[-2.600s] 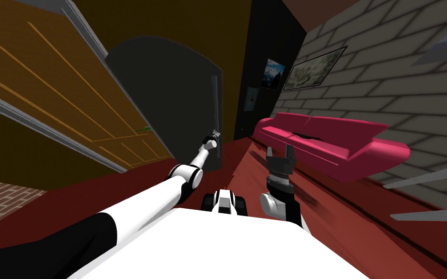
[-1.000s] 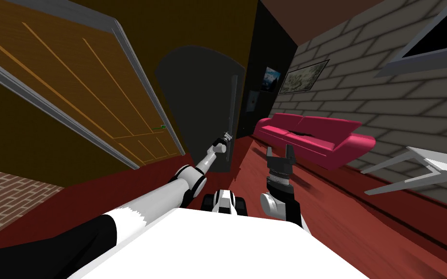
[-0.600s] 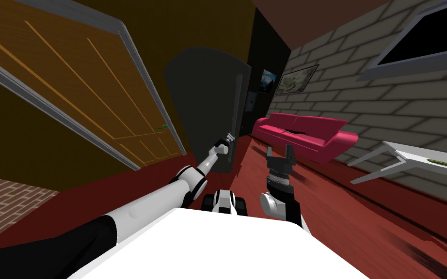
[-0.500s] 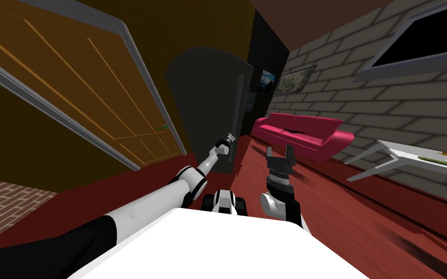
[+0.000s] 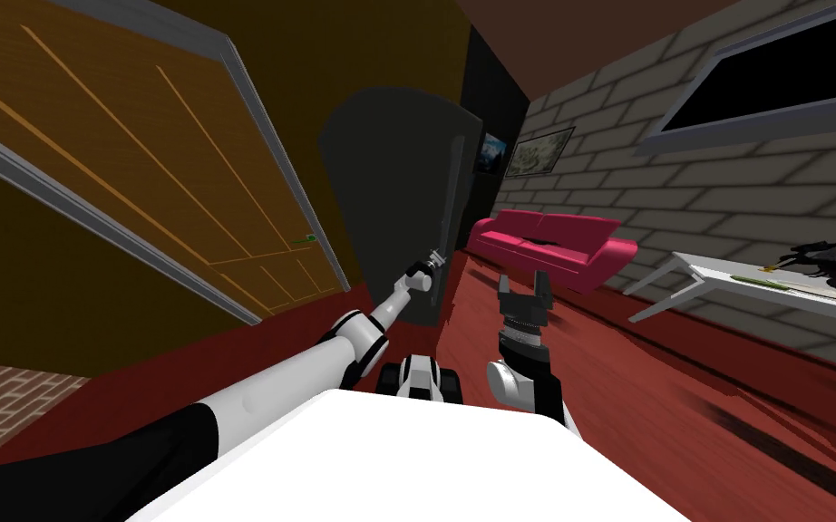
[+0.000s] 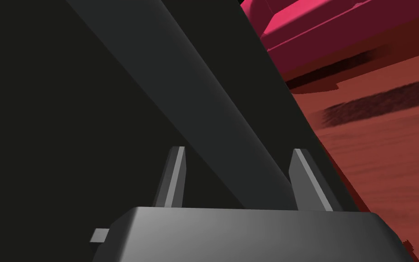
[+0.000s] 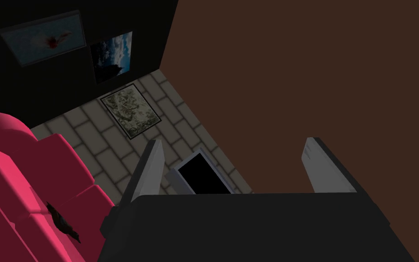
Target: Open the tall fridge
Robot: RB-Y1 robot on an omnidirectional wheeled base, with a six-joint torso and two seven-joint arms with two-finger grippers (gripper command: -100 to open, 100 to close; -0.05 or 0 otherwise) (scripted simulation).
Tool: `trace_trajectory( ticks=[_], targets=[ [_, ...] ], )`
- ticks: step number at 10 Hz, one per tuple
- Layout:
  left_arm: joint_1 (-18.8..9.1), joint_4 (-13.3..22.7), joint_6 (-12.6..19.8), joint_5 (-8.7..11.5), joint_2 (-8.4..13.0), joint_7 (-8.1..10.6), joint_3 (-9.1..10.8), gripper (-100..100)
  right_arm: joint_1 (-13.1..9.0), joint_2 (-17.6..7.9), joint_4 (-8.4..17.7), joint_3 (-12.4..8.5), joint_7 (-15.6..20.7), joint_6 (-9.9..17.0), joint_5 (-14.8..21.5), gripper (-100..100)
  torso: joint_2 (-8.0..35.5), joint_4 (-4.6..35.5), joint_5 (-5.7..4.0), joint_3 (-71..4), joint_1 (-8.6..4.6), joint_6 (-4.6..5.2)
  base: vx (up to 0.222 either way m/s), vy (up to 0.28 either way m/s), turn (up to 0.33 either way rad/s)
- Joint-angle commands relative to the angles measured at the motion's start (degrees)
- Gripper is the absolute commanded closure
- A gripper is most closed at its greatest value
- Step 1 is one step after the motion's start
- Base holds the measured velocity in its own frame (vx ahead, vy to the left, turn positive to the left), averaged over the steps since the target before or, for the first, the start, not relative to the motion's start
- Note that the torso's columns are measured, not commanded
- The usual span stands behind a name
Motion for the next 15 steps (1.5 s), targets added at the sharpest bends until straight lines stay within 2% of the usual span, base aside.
trace_trajectory(
  ticks=[1, 2, 3, 5, 6, 7, 8, 10, 13, 14, 15],
  targets=[
    [1.1, -2.1, 1.0, 0.6, -0.2, 0.31, -2.65, 100, 0.0, 0.0, 0.0, 0.0, 0.0, 0.0, 0.0, 0, 0.1, 0.0, -0.02, 0.0, -0.05, -0.05, -0.170, 0.274, -0.151],
    [1.2, -2.7, 1.1, 1.1, -0.2, 0.64, -4.03, 100, 0.0, 0.0, 0.0, 0.0, 0.0, 0.0, 0.0, 0, 0.0, -0.1, -0.04, 0.0, -0.05, 0.04, -0.124, 0.286, -0.167],
    [1.2, -2.7, 1.1, 1.1, -0.2, 0.64, -4.03, 100, 0.0, 0.0, 0.0, 0.0, 0.0, 0.0, 0.0, 0, -0.2, 0.0, -0.05, -0.1, -0.17, 0.10, -0.096, 0.247, -0.091],
    [1.5, -3.9, 1.4, 2.0, -0.3, 1.32, -6.80, 100, 0.0, 0.0, 0.0, 0.0, 0.0, 0.0, 0.0, 0, -0.2, 0.1, -0.01, -0.1, -0.02, -0.16, -0.111, 0.258, -0.128],
    [1.5, -3.9, 1.4, 2.0, -0.3, 1.32, -6.80, 100, 0.0, 0.0, 0.0, 0.0, 0.0, 0.0, 0.0, 0, -0.1, 0.0, -0.01, -0.1, 0.04, -0.08, -0.122, 0.208, -0.084],
    [1.7, -4.5, 1.5, 2.5, -0.3, 1.65, -8.18, 100, 0.0, 0.0, 0.0, 0.0, 0.0, 0.0, 0.0, 0, -0.1, 0.0, -0.02, -0.1, -0.11, -0.20, -0.104, 0.217, -0.095],
    [-0.6, -4.7, 3.4, 3.2, 0.3, 2.49, -7.56, -100, 0.0, 0.0, 0.0, 0.0, 0.0, 0.0, 0.0, 0, -0.2, 0.0, -0.02, -0.1, -0.03, -0.13, -0.064, 0.087, 0.093],
    [-2.6, -5.3, 5.5, 4.1, 1.0, 3.35, -7.40, -100, 0.0, 0.0, 0.0, 0.0, 0.0, 0.0, 0.0, 0, -0.4, 0.1, -0.14, -0.2, -0.71, -0.12, -0.015, -0.081, 0.135],
    [-5.4, -6.2, 8.2, 5.2, 1.9, 4.49, -7.18, -100, 0.0, 0.0, 0.0, 0.0, 0.0, 0.0, 0.0, 0, 0.0, 0.1, 0.03, 0.0, -0.01, 0.02, -0.010, -0.063, 0.083],
    [-4.3, -6.5, 7.8, 4.4, 1.3, 4.13, -6.80, -100, 0.0, 0.0, 0.0, 0.0, 0.0, 0.0, 0.0, 0, 0.1, 0.1, 0.05, 0.0, 0.04, 0.03, -0.008, -0.017, 0.013],
    [-4.3, -6.7, 8.2, 4.2, 1.3, 4.13, -6.66, 0, 0.0, 0.0, 0.0, 0.0, 0.0, 0.0, 0.0, 0, 0.0, 0.1, 0.05, 0.0, 0.04, 0.04, 0.000, 0.000, 0.000]
  ],
)
